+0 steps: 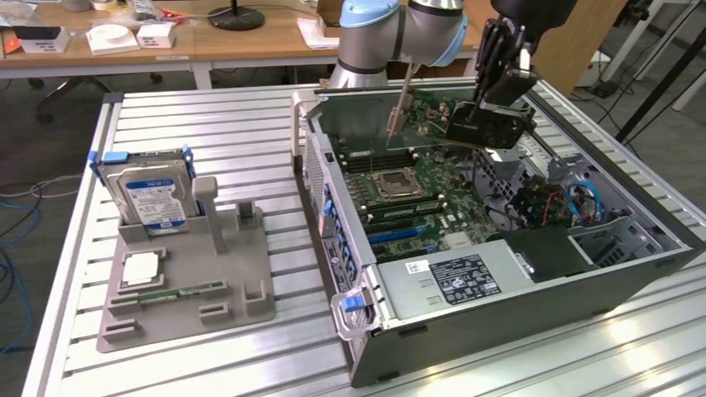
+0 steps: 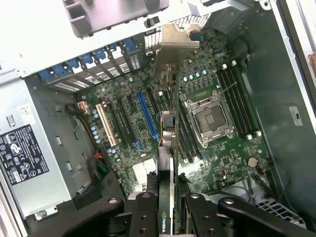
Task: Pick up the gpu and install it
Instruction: 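Insert the gpu into the slot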
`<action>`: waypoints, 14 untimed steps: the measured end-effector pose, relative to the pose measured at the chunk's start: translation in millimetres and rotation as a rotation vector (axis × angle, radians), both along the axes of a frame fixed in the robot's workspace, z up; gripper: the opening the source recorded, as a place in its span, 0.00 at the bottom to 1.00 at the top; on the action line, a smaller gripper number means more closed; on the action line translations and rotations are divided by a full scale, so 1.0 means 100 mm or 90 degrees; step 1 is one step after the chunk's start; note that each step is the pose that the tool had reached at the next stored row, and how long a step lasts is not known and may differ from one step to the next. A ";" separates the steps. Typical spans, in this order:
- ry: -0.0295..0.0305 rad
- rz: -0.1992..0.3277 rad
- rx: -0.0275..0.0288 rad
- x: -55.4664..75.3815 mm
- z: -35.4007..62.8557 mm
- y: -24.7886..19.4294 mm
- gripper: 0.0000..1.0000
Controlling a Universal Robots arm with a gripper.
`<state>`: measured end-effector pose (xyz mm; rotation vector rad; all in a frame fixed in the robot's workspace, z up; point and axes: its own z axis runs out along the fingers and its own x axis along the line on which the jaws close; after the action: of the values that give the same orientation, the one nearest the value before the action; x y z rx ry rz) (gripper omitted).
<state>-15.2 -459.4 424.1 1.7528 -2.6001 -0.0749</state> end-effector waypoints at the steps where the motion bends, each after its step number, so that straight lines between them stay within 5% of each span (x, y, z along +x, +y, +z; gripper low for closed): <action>1: 0.0000 0.003 0.0000 0.00 0.000 0.000 0.26; 14: 0.0000 0.041 0.0000 0.00 0.000 0.000 0.26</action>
<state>-15.2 -459.4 424.1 1.8340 -2.5416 -0.0746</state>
